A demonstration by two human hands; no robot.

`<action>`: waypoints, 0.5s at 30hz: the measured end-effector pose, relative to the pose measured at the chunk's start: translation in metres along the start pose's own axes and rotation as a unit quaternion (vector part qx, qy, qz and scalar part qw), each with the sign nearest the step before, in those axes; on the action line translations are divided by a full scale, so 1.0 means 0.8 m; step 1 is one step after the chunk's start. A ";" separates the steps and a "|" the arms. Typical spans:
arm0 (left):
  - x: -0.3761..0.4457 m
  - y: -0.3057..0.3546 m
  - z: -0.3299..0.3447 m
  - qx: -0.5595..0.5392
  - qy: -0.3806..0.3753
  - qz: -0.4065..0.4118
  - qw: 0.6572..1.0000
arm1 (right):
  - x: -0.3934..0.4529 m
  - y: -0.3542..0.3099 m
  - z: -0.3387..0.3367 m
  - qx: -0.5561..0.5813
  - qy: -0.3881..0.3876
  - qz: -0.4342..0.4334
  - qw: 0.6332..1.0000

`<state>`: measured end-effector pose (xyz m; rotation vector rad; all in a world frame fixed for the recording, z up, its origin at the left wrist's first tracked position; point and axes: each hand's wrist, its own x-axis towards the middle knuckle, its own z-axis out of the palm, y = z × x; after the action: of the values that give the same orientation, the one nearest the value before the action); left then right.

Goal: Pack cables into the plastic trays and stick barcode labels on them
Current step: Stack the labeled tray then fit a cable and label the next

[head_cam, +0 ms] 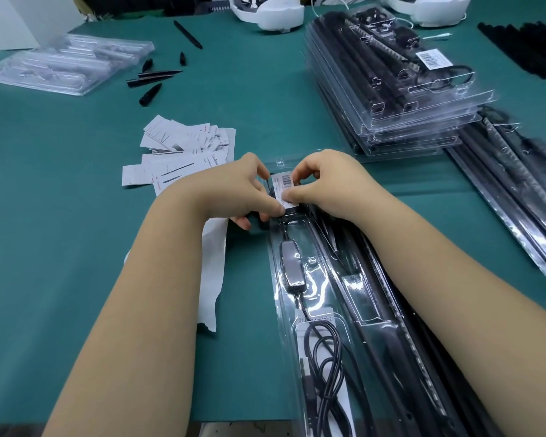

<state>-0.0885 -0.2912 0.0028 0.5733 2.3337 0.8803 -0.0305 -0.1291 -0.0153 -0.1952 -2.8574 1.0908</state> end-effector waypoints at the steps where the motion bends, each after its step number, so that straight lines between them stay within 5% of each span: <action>1: -0.001 0.000 -0.001 -0.002 -0.002 0.000 1.000 | -0.001 0.001 0.001 0.001 -0.008 0.001 1.000; 7: -0.003 -0.001 -0.003 -0.010 -0.030 0.007 0.999 | -0.006 0.002 0.011 -0.096 -0.010 -0.061 0.993; 15: -0.002 -0.003 -0.003 -0.015 -0.032 0.016 0.999 | -0.008 0.005 0.010 -0.074 0.050 -0.145 0.985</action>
<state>-0.0891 -0.2948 0.0034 0.6184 2.2561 0.8968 -0.0250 -0.1325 -0.0241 0.1514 -2.7634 0.7915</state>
